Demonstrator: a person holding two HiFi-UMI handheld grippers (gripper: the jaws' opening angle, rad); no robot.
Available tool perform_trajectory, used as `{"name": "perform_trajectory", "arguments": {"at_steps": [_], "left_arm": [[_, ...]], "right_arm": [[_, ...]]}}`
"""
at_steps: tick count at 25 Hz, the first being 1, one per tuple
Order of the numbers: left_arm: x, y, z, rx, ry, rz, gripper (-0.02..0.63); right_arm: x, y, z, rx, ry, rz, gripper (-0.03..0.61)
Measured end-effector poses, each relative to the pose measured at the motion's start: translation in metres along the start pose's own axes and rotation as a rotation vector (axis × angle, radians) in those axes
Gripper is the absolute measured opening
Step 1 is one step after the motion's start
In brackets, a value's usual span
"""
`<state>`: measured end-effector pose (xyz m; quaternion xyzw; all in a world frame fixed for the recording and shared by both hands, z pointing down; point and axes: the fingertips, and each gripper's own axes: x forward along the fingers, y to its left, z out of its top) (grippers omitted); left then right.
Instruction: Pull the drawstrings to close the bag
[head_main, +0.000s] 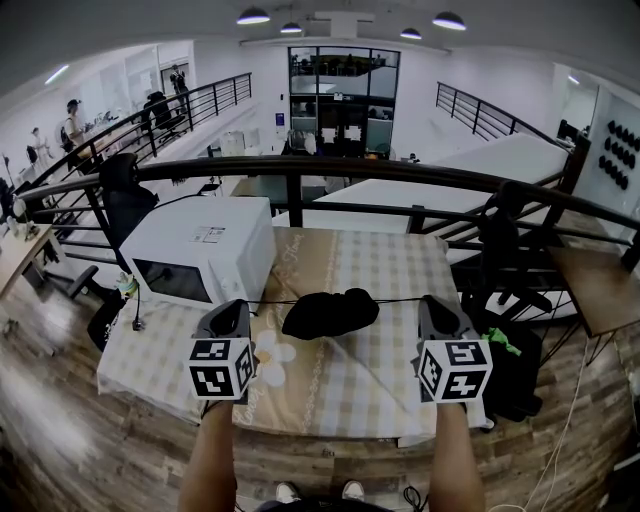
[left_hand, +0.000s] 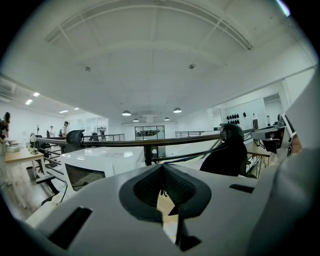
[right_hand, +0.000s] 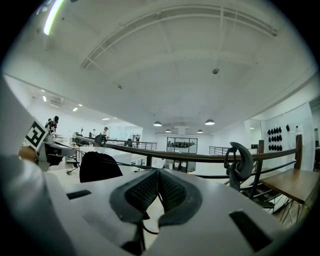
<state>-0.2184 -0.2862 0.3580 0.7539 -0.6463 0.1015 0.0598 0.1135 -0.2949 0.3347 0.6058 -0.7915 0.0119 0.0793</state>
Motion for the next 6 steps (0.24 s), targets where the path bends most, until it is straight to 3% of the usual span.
{"name": "perform_trajectory", "arguments": {"at_steps": [6], "left_arm": [[0.0002, 0.0013, 0.0013, 0.000, -0.001, 0.003, 0.027]], "right_arm": [[0.0003, 0.0006, 0.0010, -0.001, 0.002, 0.000, 0.021]]}}
